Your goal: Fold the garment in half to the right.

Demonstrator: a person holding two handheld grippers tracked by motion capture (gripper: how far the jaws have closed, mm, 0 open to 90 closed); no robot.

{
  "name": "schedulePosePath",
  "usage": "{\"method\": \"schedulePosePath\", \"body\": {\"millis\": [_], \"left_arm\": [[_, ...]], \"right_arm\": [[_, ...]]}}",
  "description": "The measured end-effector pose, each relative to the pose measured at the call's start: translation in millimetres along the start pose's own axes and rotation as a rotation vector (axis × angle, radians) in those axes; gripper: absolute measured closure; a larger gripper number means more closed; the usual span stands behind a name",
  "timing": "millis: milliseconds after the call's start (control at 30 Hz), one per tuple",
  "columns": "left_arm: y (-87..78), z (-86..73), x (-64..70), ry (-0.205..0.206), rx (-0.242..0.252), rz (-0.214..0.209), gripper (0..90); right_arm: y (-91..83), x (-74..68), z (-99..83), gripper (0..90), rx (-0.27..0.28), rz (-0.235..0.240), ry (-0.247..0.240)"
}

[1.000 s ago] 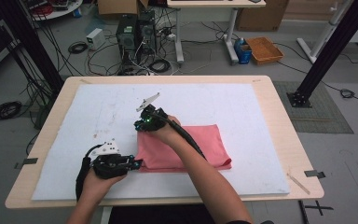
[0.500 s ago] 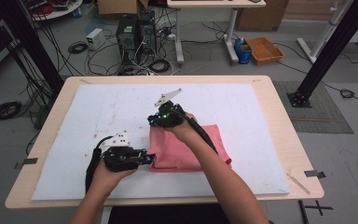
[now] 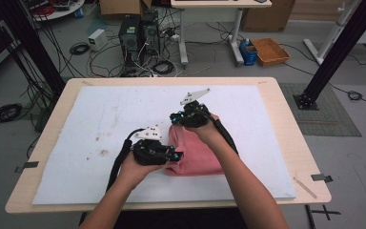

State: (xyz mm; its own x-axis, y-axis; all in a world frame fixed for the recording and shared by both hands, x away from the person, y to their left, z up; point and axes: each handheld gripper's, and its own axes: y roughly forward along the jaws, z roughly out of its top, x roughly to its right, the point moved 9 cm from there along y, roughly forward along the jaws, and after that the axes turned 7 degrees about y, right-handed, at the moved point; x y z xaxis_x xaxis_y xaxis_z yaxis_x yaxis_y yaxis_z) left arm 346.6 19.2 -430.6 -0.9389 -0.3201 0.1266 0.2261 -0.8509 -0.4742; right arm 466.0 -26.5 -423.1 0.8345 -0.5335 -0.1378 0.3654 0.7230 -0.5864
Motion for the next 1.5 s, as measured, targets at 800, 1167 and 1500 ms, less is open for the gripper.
{"method": "schedulePosePath", "body": {"millis": [800, 1167, 1500], "left_arm": [[78.5, 22.6, 10.3, 0.033, -0.072, -0.084, 81.0], [110.2, 20.8, 17.5, 0.045, -0.117, -0.121, 81.0], [127.6, 14.7, 23.1, 0.056, -0.164, -0.139, 80.7]], "right_arm": [[-51.7, 47.1, -37.6, 85.5, 0.009, -0.105, 0.064], [-65.9, 63.7, -64.8, 85.5, -0.005, -0.149, 0.103], [-72.4, 75.8, -94.8, 84.2, -0.024, -0.184, 0.160]]}}
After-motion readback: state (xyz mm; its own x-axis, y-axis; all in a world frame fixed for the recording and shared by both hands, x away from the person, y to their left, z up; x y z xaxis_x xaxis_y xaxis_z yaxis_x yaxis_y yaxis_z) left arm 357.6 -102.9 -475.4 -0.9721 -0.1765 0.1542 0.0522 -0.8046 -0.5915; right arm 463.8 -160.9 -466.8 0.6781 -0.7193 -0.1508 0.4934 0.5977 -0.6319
